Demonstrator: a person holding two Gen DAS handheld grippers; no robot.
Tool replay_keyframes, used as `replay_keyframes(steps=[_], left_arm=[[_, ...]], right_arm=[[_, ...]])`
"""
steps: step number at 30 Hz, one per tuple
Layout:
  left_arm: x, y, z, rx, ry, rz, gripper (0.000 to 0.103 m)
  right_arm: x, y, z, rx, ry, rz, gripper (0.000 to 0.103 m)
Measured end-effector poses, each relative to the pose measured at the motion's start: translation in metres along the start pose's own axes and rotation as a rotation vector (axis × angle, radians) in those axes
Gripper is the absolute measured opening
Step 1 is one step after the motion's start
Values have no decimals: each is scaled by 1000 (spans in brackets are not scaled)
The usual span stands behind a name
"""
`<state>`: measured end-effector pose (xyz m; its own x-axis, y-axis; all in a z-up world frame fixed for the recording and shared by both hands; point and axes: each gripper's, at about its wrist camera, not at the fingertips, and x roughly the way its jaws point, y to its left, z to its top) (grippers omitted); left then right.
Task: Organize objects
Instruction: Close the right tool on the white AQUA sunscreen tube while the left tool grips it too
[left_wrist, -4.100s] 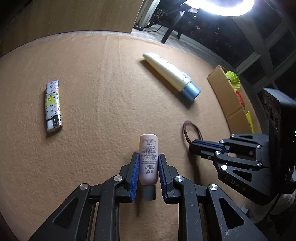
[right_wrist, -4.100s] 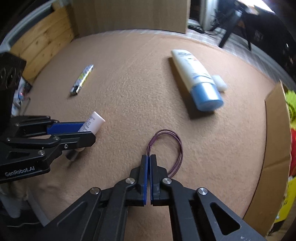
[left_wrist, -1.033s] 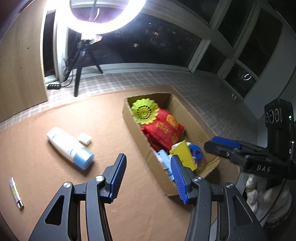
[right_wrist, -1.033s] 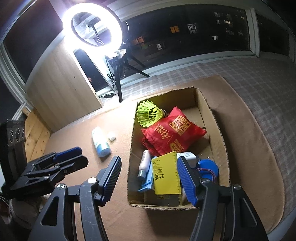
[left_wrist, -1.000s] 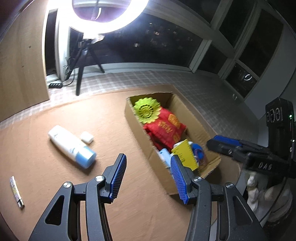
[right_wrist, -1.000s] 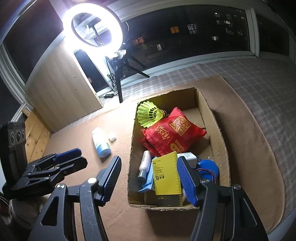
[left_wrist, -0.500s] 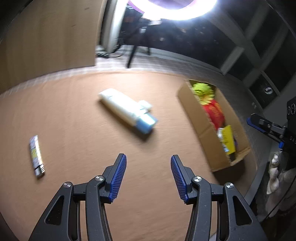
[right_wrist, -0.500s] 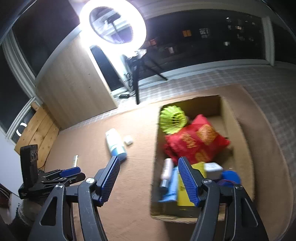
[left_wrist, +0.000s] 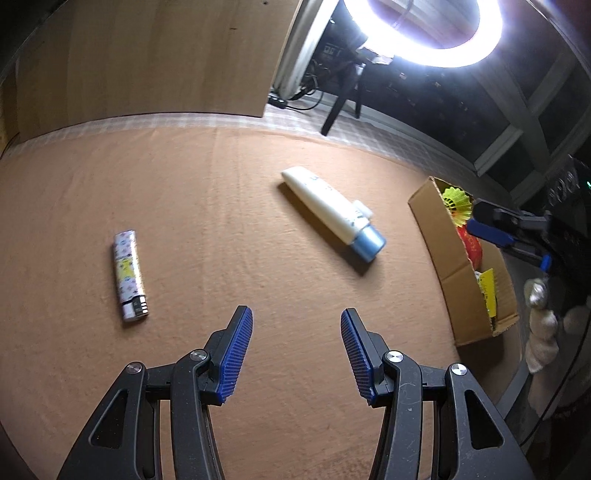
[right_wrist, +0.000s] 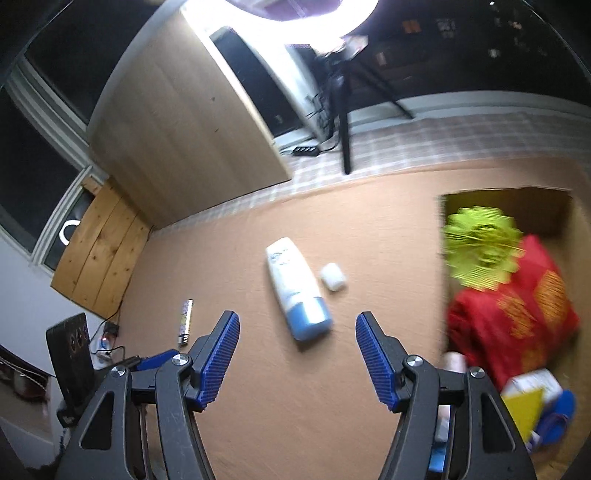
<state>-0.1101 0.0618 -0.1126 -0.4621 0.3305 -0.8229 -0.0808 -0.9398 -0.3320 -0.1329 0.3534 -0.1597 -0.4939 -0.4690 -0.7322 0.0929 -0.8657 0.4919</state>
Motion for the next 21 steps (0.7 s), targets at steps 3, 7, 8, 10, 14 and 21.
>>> replay_keyframes(steps=[3, 7, 8, 10, 14, 21], left_arm=[[-1, 9, -1, -24, 1, 6, 54], [-5, 22, -6, -49, 0, 14, 54], [-7, 25, -8, -54, -1, 17, 54], [-10, 31, -10, -65, -4, 21, 54], [-16, 42, -12, -86, -16, 34, 54], [-24, 53, -17, -115, -28, 44, 54]], right_arm=[[21, 7, 12, 2, 31, 27, 62], [52, 17, 28, -22, 71, 34, 62], [60, 19, 32, -29, 82, 29, 62], [76, 21, 40, -45, 102, 16, 62], [105, 24, 50, -69, 132, -13, 62], [144, 32, 58, -118, 174, -68, 62]])
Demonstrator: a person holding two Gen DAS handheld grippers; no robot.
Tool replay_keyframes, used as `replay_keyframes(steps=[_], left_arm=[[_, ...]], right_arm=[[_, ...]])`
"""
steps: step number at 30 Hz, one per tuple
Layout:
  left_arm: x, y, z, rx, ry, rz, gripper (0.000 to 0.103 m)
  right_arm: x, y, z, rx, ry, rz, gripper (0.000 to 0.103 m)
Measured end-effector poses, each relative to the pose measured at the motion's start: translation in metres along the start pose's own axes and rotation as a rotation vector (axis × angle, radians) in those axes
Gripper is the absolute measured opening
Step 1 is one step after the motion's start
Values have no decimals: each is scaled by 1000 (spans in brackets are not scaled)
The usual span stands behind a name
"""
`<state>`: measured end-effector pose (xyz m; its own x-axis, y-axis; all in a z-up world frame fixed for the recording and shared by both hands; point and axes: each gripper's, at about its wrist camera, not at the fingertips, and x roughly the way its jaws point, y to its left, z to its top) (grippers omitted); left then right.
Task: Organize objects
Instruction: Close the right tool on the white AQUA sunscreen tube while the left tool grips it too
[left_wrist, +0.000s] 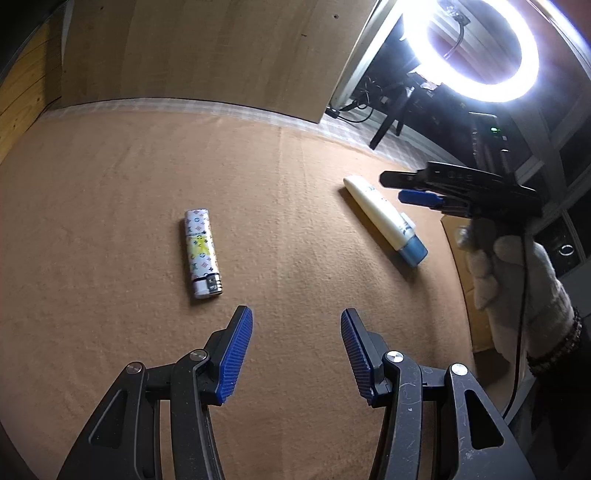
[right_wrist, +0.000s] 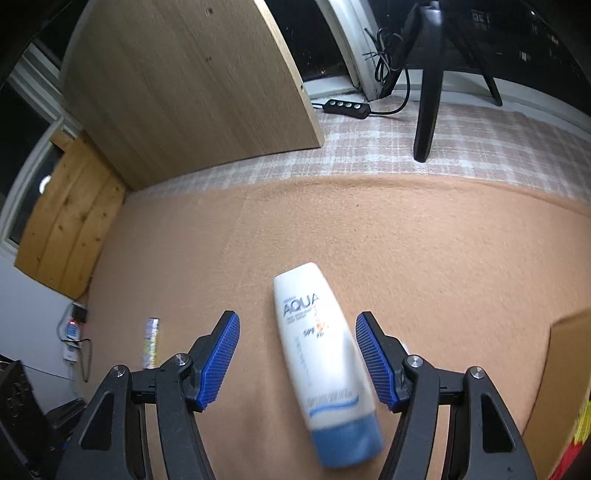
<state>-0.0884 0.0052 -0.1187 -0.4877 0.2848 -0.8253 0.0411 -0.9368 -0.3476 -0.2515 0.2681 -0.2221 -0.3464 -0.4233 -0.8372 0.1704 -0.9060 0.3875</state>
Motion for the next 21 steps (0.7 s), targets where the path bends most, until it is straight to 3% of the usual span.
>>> replay_keyframes(steps=[10, 13, 21], left_arm=[[2, 3, -1, -10, 1, 5, 54], [1, 4, -1, -6, 2, 5, 54], [6, 0, -4, -3, 10, -7, 54]], right_arm=[[21, 4, 1, -18, 62, -19, 58], [19, 7, -7, -3, 69, 9, 49], [9, 9, -50, 49, 109, 65, 48]])
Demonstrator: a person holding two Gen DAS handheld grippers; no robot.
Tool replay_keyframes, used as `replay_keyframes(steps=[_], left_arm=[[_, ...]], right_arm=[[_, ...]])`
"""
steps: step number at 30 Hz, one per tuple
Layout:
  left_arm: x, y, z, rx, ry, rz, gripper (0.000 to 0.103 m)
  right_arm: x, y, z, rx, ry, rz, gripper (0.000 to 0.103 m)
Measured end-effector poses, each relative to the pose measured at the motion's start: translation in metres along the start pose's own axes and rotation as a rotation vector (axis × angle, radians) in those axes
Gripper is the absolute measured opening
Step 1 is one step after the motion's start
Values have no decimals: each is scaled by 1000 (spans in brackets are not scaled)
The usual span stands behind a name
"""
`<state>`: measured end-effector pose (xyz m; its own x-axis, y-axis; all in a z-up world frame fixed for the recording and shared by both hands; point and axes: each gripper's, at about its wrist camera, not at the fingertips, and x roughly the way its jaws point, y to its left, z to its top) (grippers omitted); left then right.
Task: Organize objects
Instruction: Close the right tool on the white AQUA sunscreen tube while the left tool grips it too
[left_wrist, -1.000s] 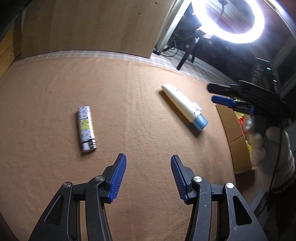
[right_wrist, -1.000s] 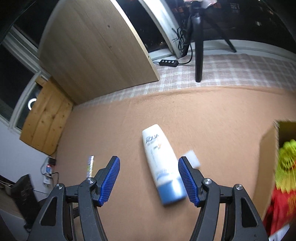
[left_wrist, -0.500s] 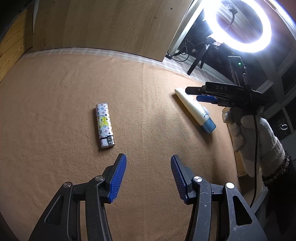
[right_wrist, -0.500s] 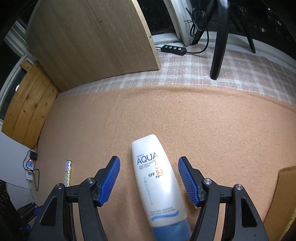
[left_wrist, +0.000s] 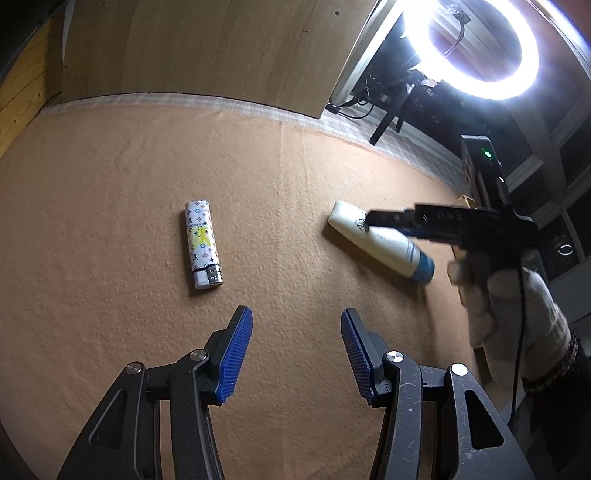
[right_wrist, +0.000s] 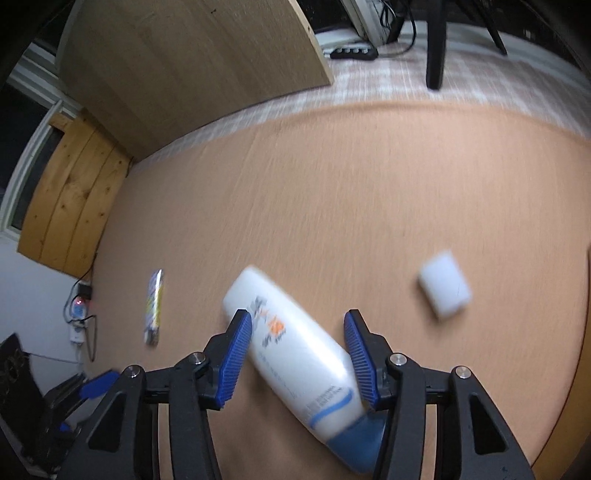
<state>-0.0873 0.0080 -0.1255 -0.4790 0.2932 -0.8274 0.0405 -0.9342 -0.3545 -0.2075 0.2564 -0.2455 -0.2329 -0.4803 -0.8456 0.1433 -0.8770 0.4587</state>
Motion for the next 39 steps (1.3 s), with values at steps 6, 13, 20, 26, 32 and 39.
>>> replay_keyframes(steps=[6, 13, 20, 26, 32, 39], left_arm=[[5, -4, -7, 7, 14, -11, 54], [11, -17, -13, 41, 42, -26, 54], [22, -34, -3, 74, 66, -76, 65], [44, -60, 14, 138, 92, -120, 73], [77, -82, 22, 181, 152, -144, 73], [98, -90, 29, 180, 174, -160, 72]], right_arm=[[-7, 9, -42, -12, 27, 26, 49], [-12, 25, -71, -65, 33, -3, 48], [-33, -1, -72, 78, -34, 25, 55], [-41, -19, -63, 154, -50, 59, 58], [-35, -28, -55, 187, -26, 93, 58], [-25, -27, -48, 177, 4, 121, 58]])
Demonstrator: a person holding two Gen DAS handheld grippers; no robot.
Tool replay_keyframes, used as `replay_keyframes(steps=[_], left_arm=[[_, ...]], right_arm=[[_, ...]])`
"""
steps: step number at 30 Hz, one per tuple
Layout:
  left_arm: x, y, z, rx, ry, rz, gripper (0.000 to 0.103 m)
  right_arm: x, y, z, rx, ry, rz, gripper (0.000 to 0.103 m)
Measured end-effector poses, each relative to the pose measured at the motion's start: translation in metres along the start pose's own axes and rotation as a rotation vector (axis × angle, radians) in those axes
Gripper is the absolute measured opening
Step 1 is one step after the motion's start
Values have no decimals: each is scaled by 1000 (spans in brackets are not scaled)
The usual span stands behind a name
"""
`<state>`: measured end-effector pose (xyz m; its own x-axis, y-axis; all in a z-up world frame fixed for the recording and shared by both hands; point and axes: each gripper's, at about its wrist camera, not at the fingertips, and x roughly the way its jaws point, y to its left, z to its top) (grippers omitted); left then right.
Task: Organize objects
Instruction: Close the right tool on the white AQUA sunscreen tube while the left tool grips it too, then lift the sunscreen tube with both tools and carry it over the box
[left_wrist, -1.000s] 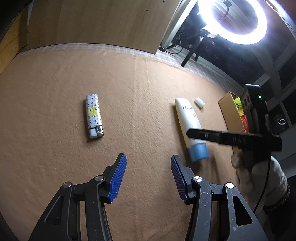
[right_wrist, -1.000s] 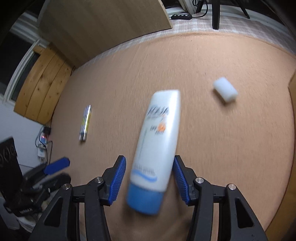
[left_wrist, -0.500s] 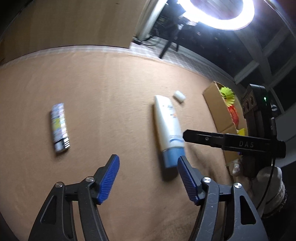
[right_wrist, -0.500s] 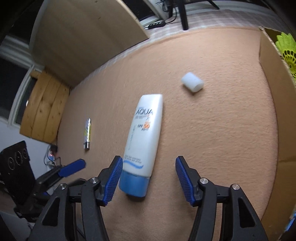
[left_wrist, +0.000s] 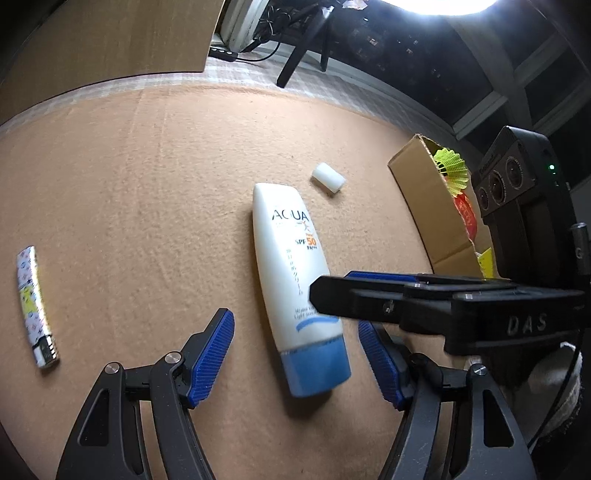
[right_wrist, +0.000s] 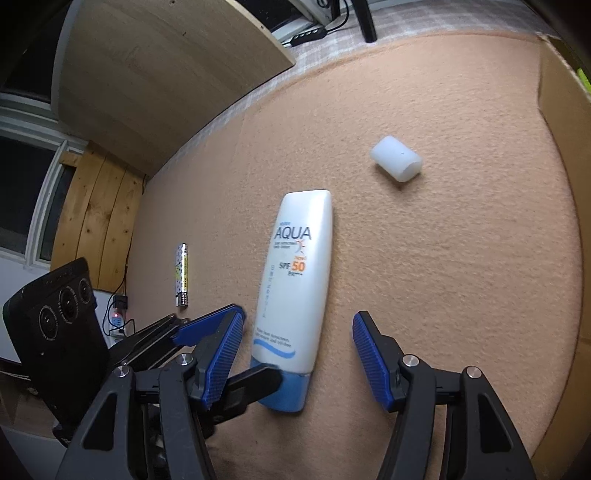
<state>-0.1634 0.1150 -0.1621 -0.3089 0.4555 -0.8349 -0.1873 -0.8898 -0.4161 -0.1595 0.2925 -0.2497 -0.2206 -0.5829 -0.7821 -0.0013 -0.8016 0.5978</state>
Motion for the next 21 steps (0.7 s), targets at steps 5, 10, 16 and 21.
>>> replay_keyframes(steps=[5, 10, 16, 21], left_arm=[[7, 2, 3, -13, 11, -26, 68], [13, 3, 1, -23, 29, -47, 56], [15, 3, -1, -22, 27, -45, 50], [10, 0, -3, -39, 15, -57, 48]], right_arm=[[7, 5, 3, -28, 12, -7, 58], [16, 14, 1, -60, 32, -24, 54], [20, 22, -5, -94, 25, -58, 47], [12, 27, -10, -97, -8, -67, 43]])
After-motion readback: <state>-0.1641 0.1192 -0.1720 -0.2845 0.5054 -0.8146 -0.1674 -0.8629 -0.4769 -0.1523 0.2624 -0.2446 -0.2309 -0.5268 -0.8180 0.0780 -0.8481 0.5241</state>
